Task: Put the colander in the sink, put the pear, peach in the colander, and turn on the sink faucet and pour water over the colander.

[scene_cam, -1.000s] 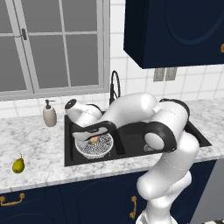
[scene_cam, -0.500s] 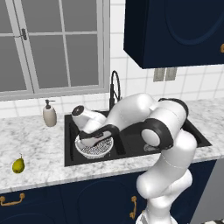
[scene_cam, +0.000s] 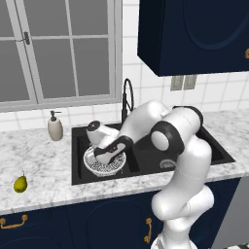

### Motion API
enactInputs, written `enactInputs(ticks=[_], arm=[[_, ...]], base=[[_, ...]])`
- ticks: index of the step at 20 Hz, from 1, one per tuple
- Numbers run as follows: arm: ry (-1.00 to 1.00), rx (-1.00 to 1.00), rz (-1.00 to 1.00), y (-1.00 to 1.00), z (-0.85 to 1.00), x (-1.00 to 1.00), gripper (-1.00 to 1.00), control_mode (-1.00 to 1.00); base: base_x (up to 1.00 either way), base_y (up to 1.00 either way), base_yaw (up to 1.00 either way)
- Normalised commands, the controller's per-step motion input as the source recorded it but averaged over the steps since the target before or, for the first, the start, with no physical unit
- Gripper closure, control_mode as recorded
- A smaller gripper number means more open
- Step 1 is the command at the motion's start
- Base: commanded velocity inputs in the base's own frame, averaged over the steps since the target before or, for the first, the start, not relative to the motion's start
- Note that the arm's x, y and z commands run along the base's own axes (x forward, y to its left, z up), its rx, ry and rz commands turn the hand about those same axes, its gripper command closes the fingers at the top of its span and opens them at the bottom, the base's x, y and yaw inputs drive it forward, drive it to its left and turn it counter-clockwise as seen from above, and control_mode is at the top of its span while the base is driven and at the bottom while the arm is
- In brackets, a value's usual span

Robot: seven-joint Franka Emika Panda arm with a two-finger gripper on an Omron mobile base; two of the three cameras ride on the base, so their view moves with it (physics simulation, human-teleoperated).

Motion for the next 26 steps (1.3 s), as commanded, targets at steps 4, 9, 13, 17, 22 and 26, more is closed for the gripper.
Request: enactInputs(ticks=[4, 9, 13, 17, 22, 26], arm=[[0.00, 0.09, -0.31, 0.00, -0.31, 0.32, 1.00, -1.00], [0.00, 0.08, -0.31, -0.01, -0.27, 0.30, 1.00, -1.00], [0.00, 0.08, -0.27, -0.01, -0.29, 0.14, -1.00, -1.00], [0.00, 0.05, -0.25, 0.00, -0.28, 0.15, -1.00, -1.00], [-0.02, 0.05, -0.23, -0.13, -0.13, 0.17, -1.00, -1.00], [-0.07, 0.08, -0.12, -0.01, 0.11, 0.00, -1.00, -1.00]], base=[[0.00, 0.00, 0.00], [0.00, 0.00, 0.00], [0.00, 0.00, 0.00], [0.00, 0.00, 0.00], [0.00, 0.00, 0.00], [0.00, 0.00, 0.00]])
